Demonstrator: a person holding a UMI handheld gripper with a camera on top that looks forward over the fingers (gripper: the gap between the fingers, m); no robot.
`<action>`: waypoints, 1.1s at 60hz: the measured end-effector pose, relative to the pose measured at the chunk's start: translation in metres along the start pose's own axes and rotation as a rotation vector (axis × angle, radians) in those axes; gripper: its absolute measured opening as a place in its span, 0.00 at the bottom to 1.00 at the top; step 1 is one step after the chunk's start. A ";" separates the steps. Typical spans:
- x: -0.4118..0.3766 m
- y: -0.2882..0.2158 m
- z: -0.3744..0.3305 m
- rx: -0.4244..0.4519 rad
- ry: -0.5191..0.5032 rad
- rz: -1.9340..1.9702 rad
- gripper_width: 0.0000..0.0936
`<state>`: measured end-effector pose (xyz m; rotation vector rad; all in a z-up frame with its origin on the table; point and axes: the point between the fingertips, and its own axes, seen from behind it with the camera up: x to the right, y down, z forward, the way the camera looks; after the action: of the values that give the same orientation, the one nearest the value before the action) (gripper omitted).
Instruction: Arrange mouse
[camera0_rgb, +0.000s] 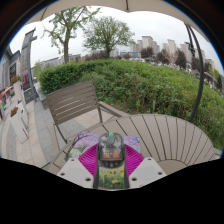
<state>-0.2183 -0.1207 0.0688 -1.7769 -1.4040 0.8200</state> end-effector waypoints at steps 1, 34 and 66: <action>-0.004 0.006 0.007 -0.009 0.004 -0.005 0.36; -0.003 0.027 -0.078 -0.149 0.046 -0.013 0.91; 0.091 0.064 -0.388 -0.197 0.008 -0.167 0.91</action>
<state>0.1548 -0.0983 0.2205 -1.7756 -1.6506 0.6036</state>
